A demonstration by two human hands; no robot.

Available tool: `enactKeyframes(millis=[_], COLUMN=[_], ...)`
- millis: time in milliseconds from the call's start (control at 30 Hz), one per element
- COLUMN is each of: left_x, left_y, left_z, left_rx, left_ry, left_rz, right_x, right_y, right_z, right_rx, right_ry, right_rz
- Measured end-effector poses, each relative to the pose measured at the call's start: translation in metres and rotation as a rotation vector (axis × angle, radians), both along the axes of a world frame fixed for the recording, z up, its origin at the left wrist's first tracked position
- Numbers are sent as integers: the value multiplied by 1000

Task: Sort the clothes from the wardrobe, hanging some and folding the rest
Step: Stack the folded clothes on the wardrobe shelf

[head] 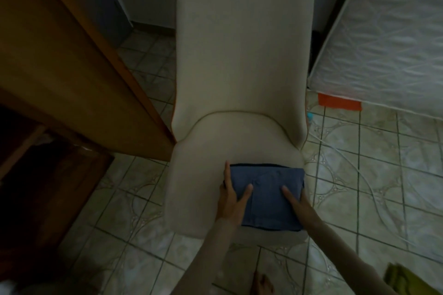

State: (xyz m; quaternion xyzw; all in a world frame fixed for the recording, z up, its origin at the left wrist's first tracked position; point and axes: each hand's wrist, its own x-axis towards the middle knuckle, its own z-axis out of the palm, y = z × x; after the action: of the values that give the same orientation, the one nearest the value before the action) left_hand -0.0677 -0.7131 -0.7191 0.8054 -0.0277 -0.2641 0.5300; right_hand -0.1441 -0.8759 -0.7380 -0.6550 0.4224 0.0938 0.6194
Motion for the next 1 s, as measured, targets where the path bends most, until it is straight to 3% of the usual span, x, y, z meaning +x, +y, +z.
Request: enactKeyframes(millis=[333,467,567,667,800,1000], left_x=[82,82,74,73,77,88], left_y=[84,97,97,97,103,104], left_z=[14,12,-8,-13,-20,-34], left_rx=[40,-69,-12,56,11,-5], left_ry=[-196,-196,-224,-234,-194,-162], left_rz=[289,358,282,185,77,87], right_x=[116,125,116,112,118,130], right_y=[72,88,84,77,75,76], right_z=[1,-2,-7,-11,-21,-22], right_rx=[15,-166,-232,-257,-252,-175], right_ry=[-154,-329,-448,-440,-402,-277], right_rz=[324,292,385,527,512,490])
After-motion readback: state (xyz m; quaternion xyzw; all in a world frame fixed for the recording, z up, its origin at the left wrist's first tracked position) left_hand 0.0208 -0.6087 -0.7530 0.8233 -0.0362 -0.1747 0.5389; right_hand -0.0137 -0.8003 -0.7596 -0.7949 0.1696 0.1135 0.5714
